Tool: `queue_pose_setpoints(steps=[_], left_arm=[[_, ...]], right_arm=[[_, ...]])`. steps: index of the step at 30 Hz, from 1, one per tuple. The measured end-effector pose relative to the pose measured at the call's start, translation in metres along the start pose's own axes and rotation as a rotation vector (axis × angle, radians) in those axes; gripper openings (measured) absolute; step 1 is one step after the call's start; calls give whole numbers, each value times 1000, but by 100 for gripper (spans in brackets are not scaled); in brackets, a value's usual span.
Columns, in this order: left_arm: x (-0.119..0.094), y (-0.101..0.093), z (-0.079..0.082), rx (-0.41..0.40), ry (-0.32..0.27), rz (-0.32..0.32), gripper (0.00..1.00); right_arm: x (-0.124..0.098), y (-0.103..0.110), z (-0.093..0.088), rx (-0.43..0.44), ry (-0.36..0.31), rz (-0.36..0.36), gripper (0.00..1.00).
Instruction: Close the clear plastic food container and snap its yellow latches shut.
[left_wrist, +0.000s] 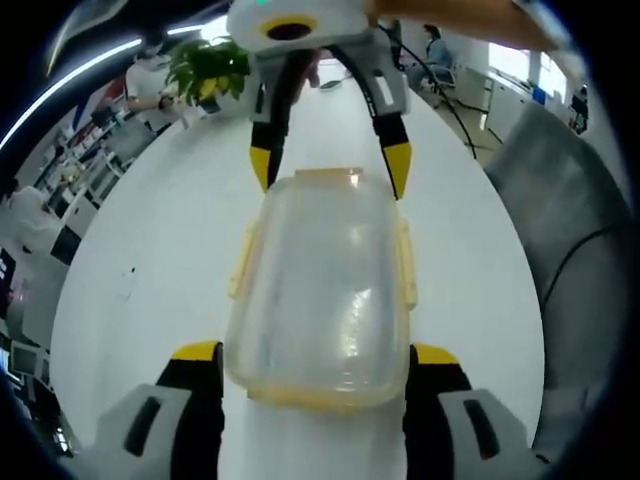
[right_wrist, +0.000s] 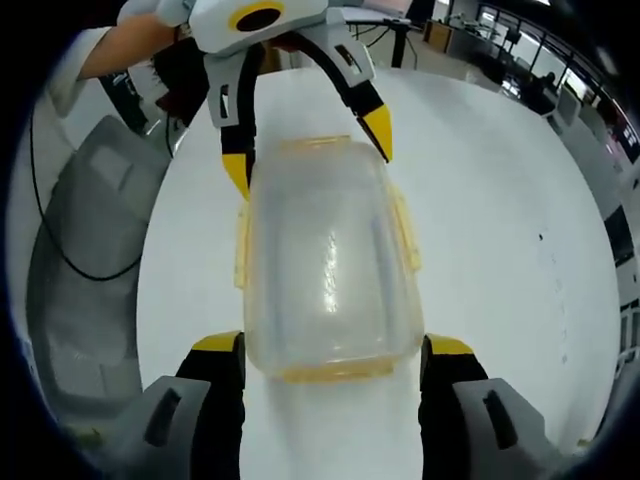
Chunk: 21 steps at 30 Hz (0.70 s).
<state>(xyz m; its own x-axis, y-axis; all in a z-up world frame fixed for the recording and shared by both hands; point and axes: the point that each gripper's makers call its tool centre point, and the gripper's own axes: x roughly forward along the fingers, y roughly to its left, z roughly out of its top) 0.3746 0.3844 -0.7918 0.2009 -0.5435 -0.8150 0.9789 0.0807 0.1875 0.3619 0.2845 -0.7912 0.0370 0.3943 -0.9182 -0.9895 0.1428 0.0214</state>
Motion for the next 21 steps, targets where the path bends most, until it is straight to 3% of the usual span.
queue_pose_setpoints(steps=[21], left_arm=[[8, 42, -1, -2, -2, 4, 71]], right_arm=[[2, -41, 6, -4, -15, -7, 69]])
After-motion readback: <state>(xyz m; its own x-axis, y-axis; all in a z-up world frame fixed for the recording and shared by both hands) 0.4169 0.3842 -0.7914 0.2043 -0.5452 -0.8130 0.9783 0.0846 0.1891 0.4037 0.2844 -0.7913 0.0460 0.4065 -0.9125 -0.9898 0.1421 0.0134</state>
